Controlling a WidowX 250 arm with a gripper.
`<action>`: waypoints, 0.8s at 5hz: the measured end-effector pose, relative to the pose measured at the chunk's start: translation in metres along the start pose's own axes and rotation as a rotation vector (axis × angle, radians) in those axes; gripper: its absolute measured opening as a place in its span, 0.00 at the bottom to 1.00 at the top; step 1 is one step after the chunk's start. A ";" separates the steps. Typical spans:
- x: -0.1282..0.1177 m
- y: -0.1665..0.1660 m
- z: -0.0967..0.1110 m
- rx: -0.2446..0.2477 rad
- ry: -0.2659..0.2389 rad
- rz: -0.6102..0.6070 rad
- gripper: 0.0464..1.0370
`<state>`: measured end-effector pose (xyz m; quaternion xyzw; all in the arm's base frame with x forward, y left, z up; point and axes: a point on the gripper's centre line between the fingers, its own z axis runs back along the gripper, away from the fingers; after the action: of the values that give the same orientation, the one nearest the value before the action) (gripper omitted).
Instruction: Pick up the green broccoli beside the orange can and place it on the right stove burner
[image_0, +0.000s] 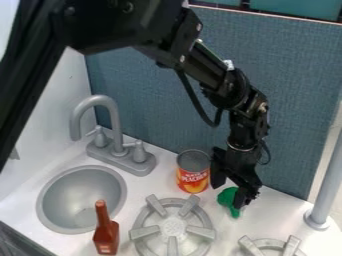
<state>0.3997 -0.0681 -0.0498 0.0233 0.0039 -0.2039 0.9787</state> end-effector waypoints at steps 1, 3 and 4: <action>0.009 0.003 -0.005 0.007 -0.006 -0.001 0.96; 0.019 0.007 -0.025 0.017 0.005 -0.029 0.96; 0.021 0.006 -0.040 -0.004 0.021 -0.032 0.96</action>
<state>0.4214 -0.0688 -0.0897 0.0232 0.0151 -0.2192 0.9753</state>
